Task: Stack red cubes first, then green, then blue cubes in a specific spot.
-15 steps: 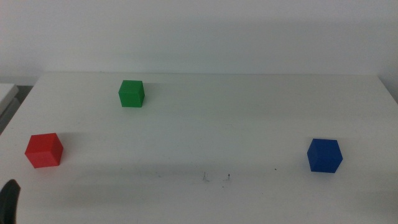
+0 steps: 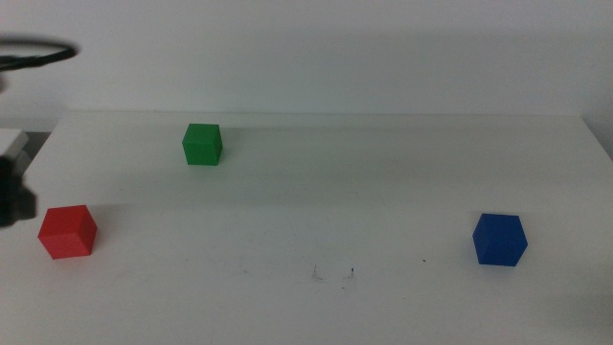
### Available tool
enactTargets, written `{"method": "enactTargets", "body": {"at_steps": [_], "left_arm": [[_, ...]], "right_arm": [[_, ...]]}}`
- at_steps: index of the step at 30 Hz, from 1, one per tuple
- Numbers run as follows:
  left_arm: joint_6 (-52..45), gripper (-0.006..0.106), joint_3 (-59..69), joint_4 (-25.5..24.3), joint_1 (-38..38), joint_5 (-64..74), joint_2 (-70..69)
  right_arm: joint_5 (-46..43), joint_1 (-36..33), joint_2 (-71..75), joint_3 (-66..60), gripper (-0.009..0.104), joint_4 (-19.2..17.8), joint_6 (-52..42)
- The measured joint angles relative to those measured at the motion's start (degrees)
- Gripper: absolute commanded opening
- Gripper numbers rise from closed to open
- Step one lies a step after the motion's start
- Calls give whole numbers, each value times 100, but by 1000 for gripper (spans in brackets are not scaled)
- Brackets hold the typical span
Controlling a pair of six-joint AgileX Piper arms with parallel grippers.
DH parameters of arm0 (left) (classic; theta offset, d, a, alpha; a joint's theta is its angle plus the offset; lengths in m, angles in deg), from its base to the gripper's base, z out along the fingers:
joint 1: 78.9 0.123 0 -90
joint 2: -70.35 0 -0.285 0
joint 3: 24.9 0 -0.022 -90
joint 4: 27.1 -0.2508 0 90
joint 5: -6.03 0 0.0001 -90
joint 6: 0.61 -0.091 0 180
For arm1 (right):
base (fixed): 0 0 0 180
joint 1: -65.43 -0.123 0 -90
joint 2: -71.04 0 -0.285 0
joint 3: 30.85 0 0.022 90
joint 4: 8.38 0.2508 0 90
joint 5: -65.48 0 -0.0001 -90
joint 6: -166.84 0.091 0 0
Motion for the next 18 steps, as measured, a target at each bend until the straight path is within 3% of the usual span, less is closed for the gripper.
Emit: {"method": "enactTargets", "body": {"at_steps": [9,18], "left_arm": [[0,94,-1095,182,401,223,2418],[-399,94,-1341,313,798,-642,3992]], "right_arm": [[0,0,0,0,93,0,0],[0,0,0,0,93,0,0]]}}
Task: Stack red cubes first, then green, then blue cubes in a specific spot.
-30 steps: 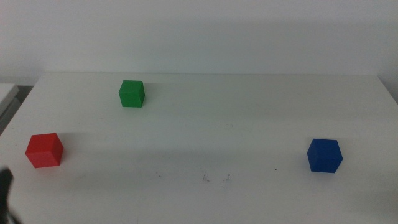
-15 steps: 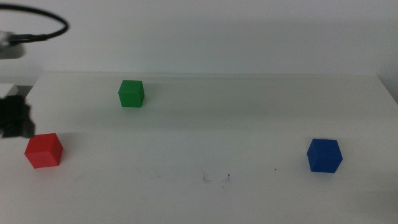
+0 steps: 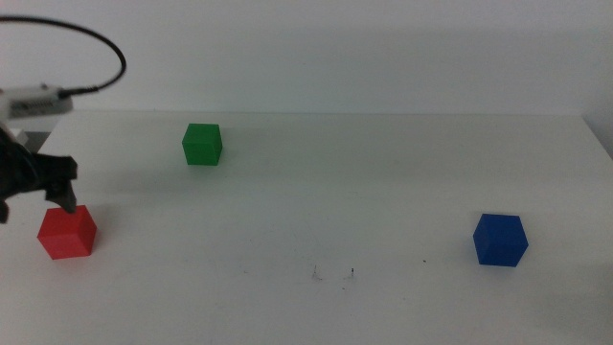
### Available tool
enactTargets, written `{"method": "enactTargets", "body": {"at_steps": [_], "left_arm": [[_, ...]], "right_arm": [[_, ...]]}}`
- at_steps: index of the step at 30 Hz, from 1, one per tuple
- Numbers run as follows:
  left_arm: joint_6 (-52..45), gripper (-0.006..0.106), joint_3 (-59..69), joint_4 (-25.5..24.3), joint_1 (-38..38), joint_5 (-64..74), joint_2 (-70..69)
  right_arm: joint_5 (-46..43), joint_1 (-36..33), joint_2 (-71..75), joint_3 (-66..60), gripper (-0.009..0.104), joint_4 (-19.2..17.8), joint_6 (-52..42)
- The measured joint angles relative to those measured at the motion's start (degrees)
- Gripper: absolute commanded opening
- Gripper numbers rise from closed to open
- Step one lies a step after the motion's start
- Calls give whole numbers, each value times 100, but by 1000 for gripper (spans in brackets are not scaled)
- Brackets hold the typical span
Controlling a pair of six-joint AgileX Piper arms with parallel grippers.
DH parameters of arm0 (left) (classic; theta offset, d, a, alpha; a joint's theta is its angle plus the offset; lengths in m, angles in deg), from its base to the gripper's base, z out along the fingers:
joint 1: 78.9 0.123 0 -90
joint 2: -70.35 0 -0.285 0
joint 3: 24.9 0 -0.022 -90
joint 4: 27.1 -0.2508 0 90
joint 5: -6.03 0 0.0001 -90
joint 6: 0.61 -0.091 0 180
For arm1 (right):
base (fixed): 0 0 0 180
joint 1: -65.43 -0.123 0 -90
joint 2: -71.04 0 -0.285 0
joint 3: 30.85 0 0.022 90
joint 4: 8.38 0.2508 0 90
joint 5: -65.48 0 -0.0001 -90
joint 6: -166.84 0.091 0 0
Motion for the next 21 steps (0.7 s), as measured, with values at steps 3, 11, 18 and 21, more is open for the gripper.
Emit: {"method": "enactTargets", "body": {"at_steps": [3,11,18,21], "left_arm": [[-22,94,0,-11,2,-394,436],[-44,88,-9,61,2,-996,1295],[-159,32,-114,186,-31,-898,1496],[-54,12,-384,116,-349,-519,1463]], "right_arm": [[0,0,0,0,93,0,0],[0,0,0,0,93,0,0],[0,0,0,0,93,0,0],[0,0,0,0,93,0,0]]}}
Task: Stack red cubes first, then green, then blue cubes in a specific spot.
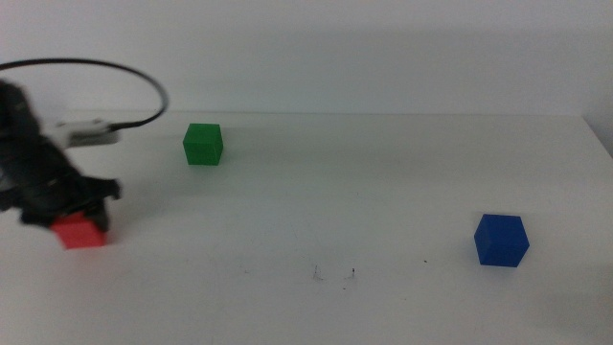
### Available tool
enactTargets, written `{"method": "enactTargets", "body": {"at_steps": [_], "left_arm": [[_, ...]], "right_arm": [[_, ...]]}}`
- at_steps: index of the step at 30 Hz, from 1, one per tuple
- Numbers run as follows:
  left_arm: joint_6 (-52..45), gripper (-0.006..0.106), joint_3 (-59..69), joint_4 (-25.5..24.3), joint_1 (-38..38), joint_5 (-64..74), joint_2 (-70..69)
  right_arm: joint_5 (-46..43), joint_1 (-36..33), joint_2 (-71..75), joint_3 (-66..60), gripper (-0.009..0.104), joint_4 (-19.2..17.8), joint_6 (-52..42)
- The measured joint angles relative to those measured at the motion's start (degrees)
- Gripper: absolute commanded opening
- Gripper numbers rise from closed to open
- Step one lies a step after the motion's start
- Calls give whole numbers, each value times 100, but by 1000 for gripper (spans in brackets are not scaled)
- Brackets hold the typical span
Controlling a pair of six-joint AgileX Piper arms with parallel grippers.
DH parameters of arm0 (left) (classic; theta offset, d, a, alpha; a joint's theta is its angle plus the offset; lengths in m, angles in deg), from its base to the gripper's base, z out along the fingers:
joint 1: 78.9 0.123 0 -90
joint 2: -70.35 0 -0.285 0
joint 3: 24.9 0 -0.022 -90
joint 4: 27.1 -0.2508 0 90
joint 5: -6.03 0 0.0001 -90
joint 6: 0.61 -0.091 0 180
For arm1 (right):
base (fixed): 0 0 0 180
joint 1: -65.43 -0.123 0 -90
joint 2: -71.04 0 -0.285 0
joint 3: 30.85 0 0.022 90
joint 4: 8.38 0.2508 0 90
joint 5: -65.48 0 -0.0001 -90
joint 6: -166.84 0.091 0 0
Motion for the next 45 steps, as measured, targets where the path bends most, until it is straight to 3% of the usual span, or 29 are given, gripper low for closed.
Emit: {"method": "enactTargets", "body": {"at_steps": [4,9,14,22,32,43,45], "left_arm": [[1129,0,-422,-375,-1311,489,-239],[3449,0,-913,-501,-3351,561,-237],[4544,0,-1297,-620,-4475,514,185],[4702,4,-1982,-722,-4782,518,1051],[4531,16,-2043,-673,-4782,573,1179],[4079,36,-2083,-501,-4782,603,1367],[4055,47,-2083,-501,-4782,603,1365]], "right_arm": [[0,0,0,0,93,0,0],[0,0,0,0,93,0,0],[0,13,0,0,93,0,0],[0,13,0,0,93,0,0],[0,13,0,0,93,0,0],[0,13,0,0,93,0,0],[0,13,0,0,93,0,0]]}}
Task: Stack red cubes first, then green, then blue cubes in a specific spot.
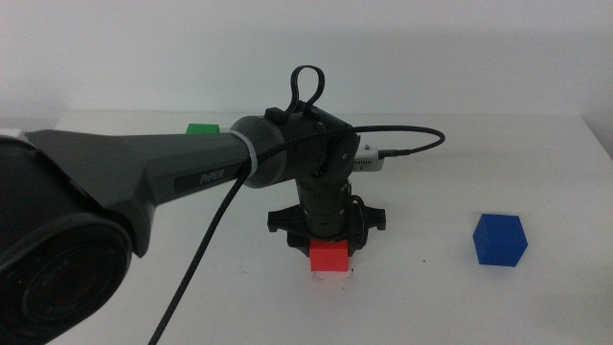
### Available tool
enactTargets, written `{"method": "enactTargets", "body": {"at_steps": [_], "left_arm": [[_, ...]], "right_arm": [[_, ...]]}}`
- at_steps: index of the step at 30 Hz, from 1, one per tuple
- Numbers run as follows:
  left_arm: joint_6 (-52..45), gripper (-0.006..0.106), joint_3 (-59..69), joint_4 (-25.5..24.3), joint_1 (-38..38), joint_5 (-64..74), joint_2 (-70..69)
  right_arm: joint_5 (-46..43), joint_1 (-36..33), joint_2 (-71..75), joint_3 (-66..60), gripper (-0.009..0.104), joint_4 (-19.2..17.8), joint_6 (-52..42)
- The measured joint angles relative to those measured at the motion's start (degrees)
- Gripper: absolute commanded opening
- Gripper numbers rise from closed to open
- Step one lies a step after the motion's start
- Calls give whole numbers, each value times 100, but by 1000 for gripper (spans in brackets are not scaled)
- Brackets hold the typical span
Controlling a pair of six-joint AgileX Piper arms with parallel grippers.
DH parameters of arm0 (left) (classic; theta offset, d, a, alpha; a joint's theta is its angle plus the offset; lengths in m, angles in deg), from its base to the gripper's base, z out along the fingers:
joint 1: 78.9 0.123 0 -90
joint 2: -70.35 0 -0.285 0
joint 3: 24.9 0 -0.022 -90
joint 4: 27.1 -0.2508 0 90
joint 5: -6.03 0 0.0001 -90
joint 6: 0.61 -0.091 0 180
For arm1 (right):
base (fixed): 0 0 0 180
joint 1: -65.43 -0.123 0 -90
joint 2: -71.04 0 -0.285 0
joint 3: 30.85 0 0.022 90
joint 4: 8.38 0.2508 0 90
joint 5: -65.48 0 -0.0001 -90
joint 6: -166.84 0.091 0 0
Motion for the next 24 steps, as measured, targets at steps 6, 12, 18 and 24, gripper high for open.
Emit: {"method": "enactTargets", "body": {"at_steps": [6,12,18,24], "left_arm": [[-12,94,0,55,0,-84,47],[-206,94,0,177,0,-4,-262],[-322,94,0,-505,113,351,-1656],[-829,94,-296,-908,1316,412,-1914]], "right_arm": [[0,0,0,0,93,0,0],[0,0,0,0,93,0,0],[0,0,0,0,93,0,0],[0,0,0,0,93,0,0]]}}
